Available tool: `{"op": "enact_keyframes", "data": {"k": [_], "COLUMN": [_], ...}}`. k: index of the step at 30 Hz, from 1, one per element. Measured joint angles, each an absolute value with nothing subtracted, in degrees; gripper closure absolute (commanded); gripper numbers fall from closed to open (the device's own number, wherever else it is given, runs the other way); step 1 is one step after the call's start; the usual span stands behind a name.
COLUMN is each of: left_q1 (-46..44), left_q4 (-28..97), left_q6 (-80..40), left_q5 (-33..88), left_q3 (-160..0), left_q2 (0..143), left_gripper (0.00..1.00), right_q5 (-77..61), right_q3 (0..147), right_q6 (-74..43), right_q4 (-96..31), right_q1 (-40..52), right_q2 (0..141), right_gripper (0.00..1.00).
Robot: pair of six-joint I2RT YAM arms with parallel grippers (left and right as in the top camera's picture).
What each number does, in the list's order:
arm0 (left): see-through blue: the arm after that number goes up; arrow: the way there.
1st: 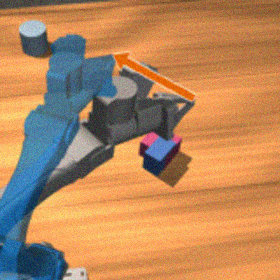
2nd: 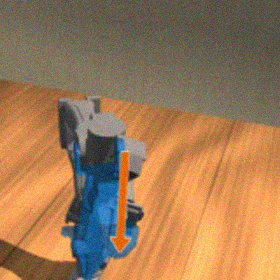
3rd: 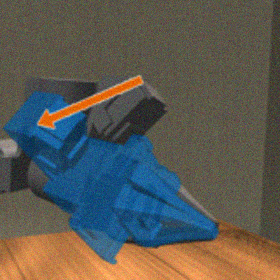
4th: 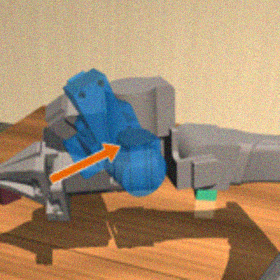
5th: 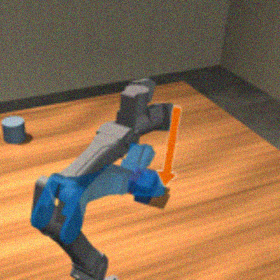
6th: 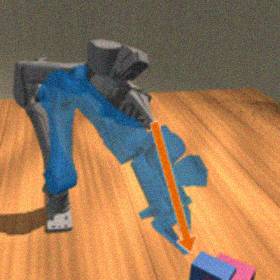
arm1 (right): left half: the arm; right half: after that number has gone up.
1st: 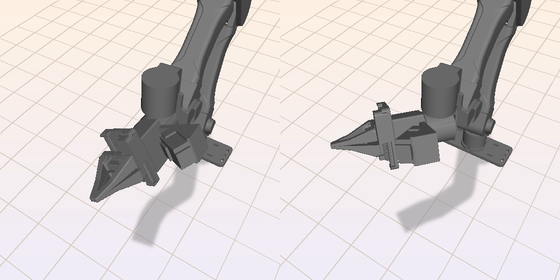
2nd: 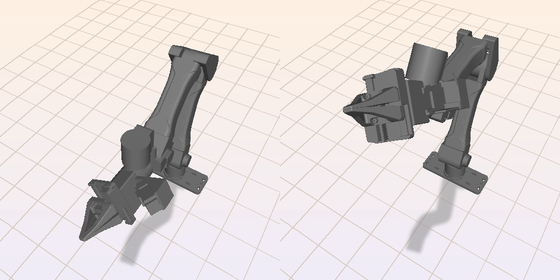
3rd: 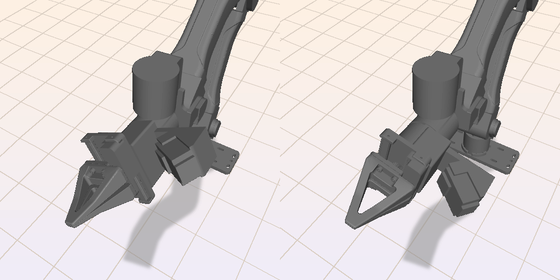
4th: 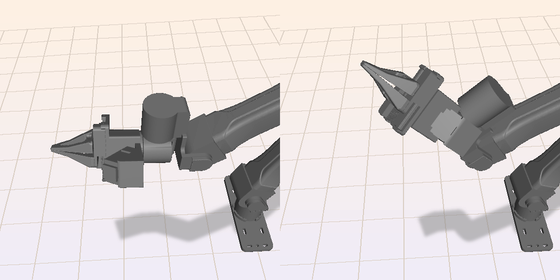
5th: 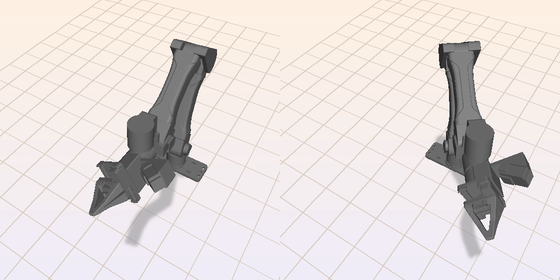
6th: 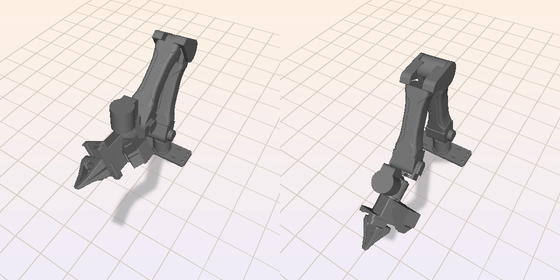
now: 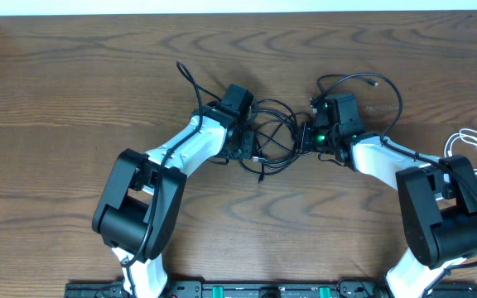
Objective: Untangle cables
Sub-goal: 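Pull the left gripper left, stretching the black cable away from the right gripper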
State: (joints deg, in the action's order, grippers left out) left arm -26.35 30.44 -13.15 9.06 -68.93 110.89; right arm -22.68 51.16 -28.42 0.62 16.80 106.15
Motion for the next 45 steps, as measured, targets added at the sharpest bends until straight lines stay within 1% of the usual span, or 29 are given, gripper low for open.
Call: {"op": "enact_keyframes", "data": {"k": [4, 7, 18, 24, 27, 31, 34, 39, 45], "left_q1": [-26.3, -26.3, -24.6, -24.4, -24.4, -24.4, -24.4, -24.4, -24.4], "left_q4": [30.9, 31.3, 31.4, 31.5, 31.4, 30.3, 28.1, 22.9, 21.4], "left_q6": [-13.5, -13.8, -21.1, -23.1, -23.7, -24.1, -25.3, -27.2, -28.4], "left_q5": [9.0, 8.9, 6.5, 6.0, 5.8, 5.8, 5.7, 4.4, -1.8], "left_q3": [-68.9, -68.9, -68.9, -68.9, -68.9, -68.9, -68.9, -68.9, -68.9], "left_q2": [110.2, 107.0, 82.2, 72.6, 69.1, 64.5, 60.6, 53.0, 45.8], "left_gripper": [0.92, 0.92, 0.93, 0.93, 0.93, 0.92, 0.92, 0.92, 0.92], "right_q5": [-22.7, -22.7, -22.1, -22.1, -21.4, -19.3, -17.8, -15.8, -14.0], "right_q3": [51.2, 51.2, 51.2, 51.2, 51.2, 51.2, 51.2, 51.2, 51.3], "right_q6": [-28.2, -28.2, -28.2, -28.2, -28.2, -27.9, -27.8, -27.8, -27.8], "right_q4": [0.6, 0.6, 0.7, 0.7, 0.6, 0.6, 0.3, -0.2, -0.4], "right_q1": [16.8, 16.8, 16.8, 17.0, 17.2, 17.2, 17.2, 17.2, 17.2], "right_q2": [106.1, 106.1, 106.1, 106.1, 106.1, 106.1, 106.1, 105.9, 105.7], "right_gripper": [0.99, 0.99, 0.99, 0.98, 0.84, 0.76, 0.73, 0.72, 0.71]}}
